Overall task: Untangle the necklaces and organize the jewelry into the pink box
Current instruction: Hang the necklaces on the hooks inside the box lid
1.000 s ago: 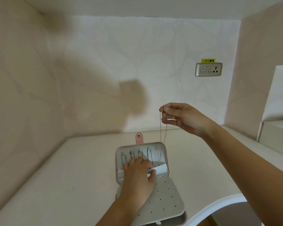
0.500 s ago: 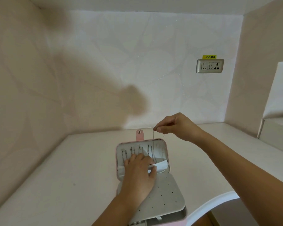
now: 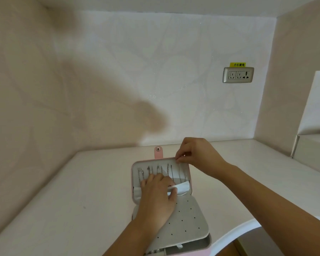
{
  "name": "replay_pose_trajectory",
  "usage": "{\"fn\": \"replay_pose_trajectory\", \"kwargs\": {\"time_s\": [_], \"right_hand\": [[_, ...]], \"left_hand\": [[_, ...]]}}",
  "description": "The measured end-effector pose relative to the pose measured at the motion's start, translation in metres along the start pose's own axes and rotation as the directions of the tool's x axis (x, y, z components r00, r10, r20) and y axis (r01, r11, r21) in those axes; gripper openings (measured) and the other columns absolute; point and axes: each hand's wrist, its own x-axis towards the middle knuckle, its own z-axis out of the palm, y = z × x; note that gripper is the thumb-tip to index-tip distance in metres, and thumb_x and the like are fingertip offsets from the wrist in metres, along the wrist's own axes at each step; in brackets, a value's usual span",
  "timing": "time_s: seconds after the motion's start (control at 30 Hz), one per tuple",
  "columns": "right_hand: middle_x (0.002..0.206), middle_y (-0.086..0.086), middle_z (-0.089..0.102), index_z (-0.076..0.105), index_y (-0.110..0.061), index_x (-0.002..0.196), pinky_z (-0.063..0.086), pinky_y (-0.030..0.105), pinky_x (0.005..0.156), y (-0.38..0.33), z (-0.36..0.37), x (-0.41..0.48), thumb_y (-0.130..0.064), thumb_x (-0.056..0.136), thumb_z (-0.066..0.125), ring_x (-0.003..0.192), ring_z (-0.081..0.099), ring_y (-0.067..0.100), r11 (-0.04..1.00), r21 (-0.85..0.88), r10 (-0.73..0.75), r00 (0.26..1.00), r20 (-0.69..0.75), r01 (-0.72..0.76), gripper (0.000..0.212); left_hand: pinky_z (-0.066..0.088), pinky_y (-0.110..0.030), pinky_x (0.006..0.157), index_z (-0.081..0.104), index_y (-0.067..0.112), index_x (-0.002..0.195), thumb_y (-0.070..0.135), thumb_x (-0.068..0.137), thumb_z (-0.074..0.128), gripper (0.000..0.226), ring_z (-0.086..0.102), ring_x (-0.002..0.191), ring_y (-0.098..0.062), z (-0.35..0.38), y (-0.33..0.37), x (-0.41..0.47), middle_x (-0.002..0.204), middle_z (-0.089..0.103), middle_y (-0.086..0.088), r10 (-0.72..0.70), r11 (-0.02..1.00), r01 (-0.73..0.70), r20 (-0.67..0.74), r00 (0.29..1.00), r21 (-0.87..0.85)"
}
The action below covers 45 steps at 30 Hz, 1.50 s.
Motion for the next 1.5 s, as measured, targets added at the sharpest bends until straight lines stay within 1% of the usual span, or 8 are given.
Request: {"fn": "replay_pose_trajectory", "kwargs": {"time_s": [0.27, 0.4, 0.6, 0.77, 0.97, 1.17, 1.3, 1.5], "right_hand": [[0.081, -0.008, 0.065, 0.075, -0.019, 0.08, 0.043, 0.02, 0.056, 0.007, 0.008, -0.003, -0.017, 0.08, 0.071, 0.061, 0.053, 0.005, 0.963, -0.196, -0.206, 0.975, -0.086, 0.186, 0.004], [0.074, -0.01, 0.064, 0.072, -0.022, 0.071, 0.04, 0.017, 0.047, 0.009, 0.013, -0.004, -0.022, 0.072, 0.067, 0.054, 0.059, 0.009, 0.95, -0.238, -0.245, 0.957, -0.159, 0.203, 0.005], [0.077, -0.015, 0.05, 0.067, -0.019, 0.076, 0.032, 0.012, 0.054, 0.018, 0.019, -0.001, -0.02, 0.078, 0.075, 0.058, 0.046, 0.003, 0.978, -0.162, -0.157, 0.975, -0.159, 0.131, 0.008], [0.076, -0.019, 0.045, 0.073, -0.018, 0.079, 0.035, 0.014, 0.059, 0.023, 0.019, -0.001, -0.02, 0.081, 0.074, 0.061, 0.047, 0.001, 0.986, -0.107, -0.142, 0.98, -0.14, 0.128, 0.003], [0.084, -0.014, 0.048, 0.077, -0.022, 0.091, 0.041, 0.022, 0.059, 0.034, 0.025, -0.012, -0.022, 0.085, 0.071, 0.064, 0.052, 0.008, 0.978, -0.148, -0.169, 0.977, -0.133, 0.149, 0.009], [0.094, -0.017, 0.049, 0.074, -0.023, 0.1, 0.041, 0.011, 0.067, 0.036, 0.032, -0.027, -0.021, 0.089, 0.066, 0.075, 0.055, -0.001, 0.998, -0.022, -0.07, 0.985, -0.16, 0.067, 0.014], [0.103, -0.011, 0.055, 0.067, -0.022, 0.102, 0.048, 0.012, 0.076, 0.031, 0.039, -0.049, -0.014, 0.089, 0.065, 0.084, 0.061, 0.006, 0.97, 0.243, 0.029, 0.979, -0.202, 0.022, 0.015], [0.119, -0.009, 0.06, 0.051, -0.031, 0.122, 0.056, 0.031, 0.082, 0.023, 0.053, -0.089, -0.021, 0.09, 0.064, 0.094, 0.068, 0.013, 0.7, 0.636, 0.318, 0.939, 0.131, -0.326, 0.036]], "left_hand": [[0.029, -0.031, 0.086, 0.067, 0.022, 0.088, 0.038, 0.08, 0.043, 0.029, 0.051, 0.095, -0.018, -0.003, 0.001, -0.002, 0.094, 0.06, 0.005, -0.005, 1.0, 0.004, 0.05, 0.999, 0.01], [0.043, -0.027, 0.061, 0.058, 0.031, 0.061, 0.04, 0.07, 0.042, 0.02, 0.057, 0.064, -0.011, -0.005, 0.005, -0.001, 0.066, 0.055, 0.015, 0.004, 1.0, -0.004, -0.039, 0.999, 0.017], [0.044, -0.034, 0.071, 0.064, 0.024, 0.067, 0.031, 0.068, 0.058, 0.01, 0.058, 0.073, -0.017, -0.003, 0.003, -0.002, 0.073, 0.06, 0.007, -0.02, 1.0, 0.021, 0.013, 1.0, -0.019], [0.031, -0.033, 0.092, 0.067, 0.019, 0.096, 0.037, 0.084, 0.041, 0.034, 0.049, 0.102, -0.019, -0.005, 0.004, 0.0, 0.102, 0.061, 0.003, -0.01, 1.0, 0.009, 0.04, 0.999, 0.012], [0.032, -0.033, 0.087, 0.068, 0.018, 0.091, 0.035, 0.08, 0.041, 0.035, 0.052, 0.097, -0.021, -0.003, 0.004, -0.001, 0.095, 0.062, 0.001, -0.009, 1.0, 0.01, 0.038, 0.999, -0.009], [0.024, -0.028, 0.096, 0.064, 0.022, 0.106, 0.035, 0.092, 0.044, 0.028, 0.044, 0.108, -0.016, -0.005, 0.003, 0.0, 0.108, 0.056, 0.007, -0.024, 0.999, 0.025, 0.05, 0.998, -0.024], [0.02, -0.025, 0.101, 0.06, 0.026, 0.11, 0.033, 0.096, 0.045, 0.022, 0.039, 0.111, -0.01, -0.008, 0.005, 0.0, 0.104, 0.046, 0.015, -0.046, 0.999, 0.047, 0.079, 0.996, -0.008], [0.021, -0.026, 0.101, 0.061, 0.029, 0.111, 0.029, 0.097, 0.045, 0.021, 0.04, 0.112, -0.01, -0.011, 0.005, 0.002, 0.112, 0.054, 0.012, -0.076, 0.997, 0.072, 0.104, 0.992, 0.036]]}}
